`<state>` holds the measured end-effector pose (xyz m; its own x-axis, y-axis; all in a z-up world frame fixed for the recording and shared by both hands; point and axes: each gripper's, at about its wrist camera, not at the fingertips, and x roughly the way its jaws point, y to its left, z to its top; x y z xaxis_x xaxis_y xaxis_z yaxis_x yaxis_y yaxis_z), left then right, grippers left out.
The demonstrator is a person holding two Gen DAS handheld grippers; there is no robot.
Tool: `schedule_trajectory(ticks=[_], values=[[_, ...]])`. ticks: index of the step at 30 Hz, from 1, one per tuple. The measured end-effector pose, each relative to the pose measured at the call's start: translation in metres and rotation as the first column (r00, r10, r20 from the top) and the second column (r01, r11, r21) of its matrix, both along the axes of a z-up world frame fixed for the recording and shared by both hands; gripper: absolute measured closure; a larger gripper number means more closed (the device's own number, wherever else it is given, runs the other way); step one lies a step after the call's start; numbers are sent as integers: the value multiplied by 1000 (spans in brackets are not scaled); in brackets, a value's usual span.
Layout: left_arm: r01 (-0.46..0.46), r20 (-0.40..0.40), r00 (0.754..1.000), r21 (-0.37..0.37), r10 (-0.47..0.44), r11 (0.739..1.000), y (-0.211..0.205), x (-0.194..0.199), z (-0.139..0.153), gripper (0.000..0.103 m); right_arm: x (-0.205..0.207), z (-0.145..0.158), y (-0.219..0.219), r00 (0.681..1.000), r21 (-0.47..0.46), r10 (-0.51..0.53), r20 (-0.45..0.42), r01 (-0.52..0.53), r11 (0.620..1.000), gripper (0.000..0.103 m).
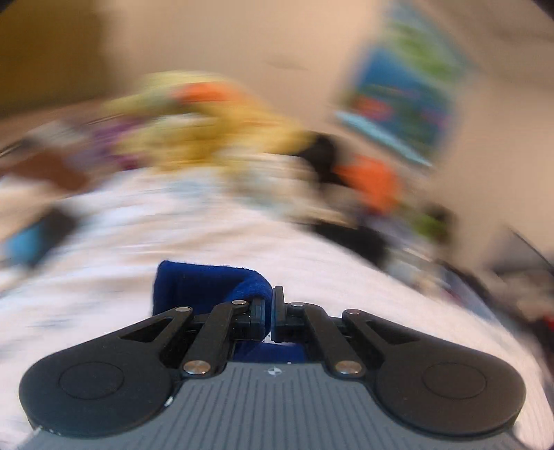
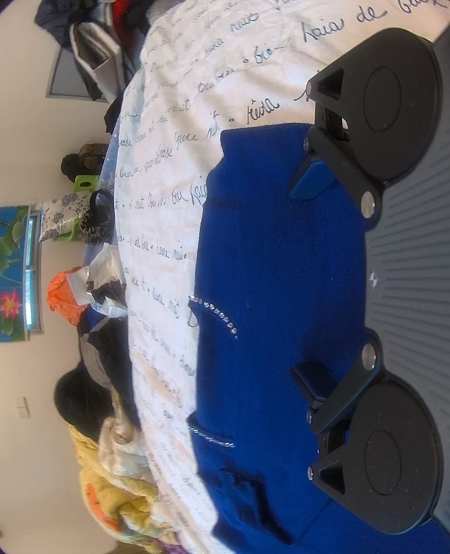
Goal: Fold small clothes
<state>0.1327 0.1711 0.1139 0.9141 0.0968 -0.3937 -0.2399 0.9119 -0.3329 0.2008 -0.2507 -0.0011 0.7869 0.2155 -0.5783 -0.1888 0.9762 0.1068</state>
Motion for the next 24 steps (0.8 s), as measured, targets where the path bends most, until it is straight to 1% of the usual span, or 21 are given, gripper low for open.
schedule_trajectory(ticks=[1,2,3,4,5,6,7,8,9,11,13,14,15,16,17,18,19,20,21,22,24], values=[[117,4,993,32,-117,993,-40,8,0,102,0,0,-6,1000,39,-11,2,11,999,1],[263,-17,965,57,-263,963,-82,16,-5,101,-1,0,-12,1000,84,-24,5,24,996,1],[399,-67,916,76,-395,914,-120,22,-14,80,-2,0,-19,999,134,-35,8,34,990,1],[519,-124,853,86,-508,850,-156,24,-26,59,-3,0,-27,999,186,-44,10,41,982,1],[577,-162,813,108,-559,809,-182,19,-37,48,-4,-1,-33,999,225,-50,11,46,973,1],[596,-178,801,150,-571,789,-201,10,-47,22,-4,-1,-36,999,252,-51,11,46,967,1],[587,-178,809,209,-560,782,-213,-3,-57,0,-4,-2,-39,999,268,-50,11,46,962,1],[565,-155,825,256,-543,784,-219,-16,-65,1,-4,-2,-39,999,276,-51,12,45,960,1],[556,-141,831,278,-539,784,-219,-27,-73,1,-4,-2,-40,999,278,-50,12,45,960,1],[560,-151,828,269,-540,784,-212,-40,-84,1,-3,-2,-39,999,280,-47,12,42,959,1],[534,-145,845,269,-515,802,-201,-52,-94,1,-3,-2,-39,999,284,-45,10,40,958,1],[514,-146,858,262,-493,817,-195,-52,-97,1,-2,-1,-38,999,280,-42,6,39,959,1],[497,-147,868,243,-475,833,-185,-52,-101,1,-1,1,-37,999,269,-34,-11,36,963,1],[481,-143,877,221,-460,849,-176,-53,-104,0,2,7,-35,998,277,-40,-52,53,959,1],[460,-142,887,187,-440,868,-168,-52,-105,0,2,13,-33,994,316,-44,-100,74,946,0],[440,-141,895,133,-422,888,-159,-51,-106,0,1,20,-30,991,386,-10,-137,62,920,0],[417,-122,906,82,-406,905,-150,-49,-105,0,2,26,-23,986,452,55,-154,21,892,1],[388,-104,919,55,-381,920,-144,-50,-105,0,3,31,-10,979,477,119,-166,-26,878,1],[364,-102,928,40,-358,931,-139,-50,-105,0,7,34,6,966,465,171,-192,-64,883,2],[354,-110,930,24,-350,935,-136,-47,-104,0,12,33,21,948,452,218,-231,-94,887,2],[359,-121,926,-8,-358,933,-132,-44,-104,0,26,25,45,912,429,270,-309,-120,895,14]])
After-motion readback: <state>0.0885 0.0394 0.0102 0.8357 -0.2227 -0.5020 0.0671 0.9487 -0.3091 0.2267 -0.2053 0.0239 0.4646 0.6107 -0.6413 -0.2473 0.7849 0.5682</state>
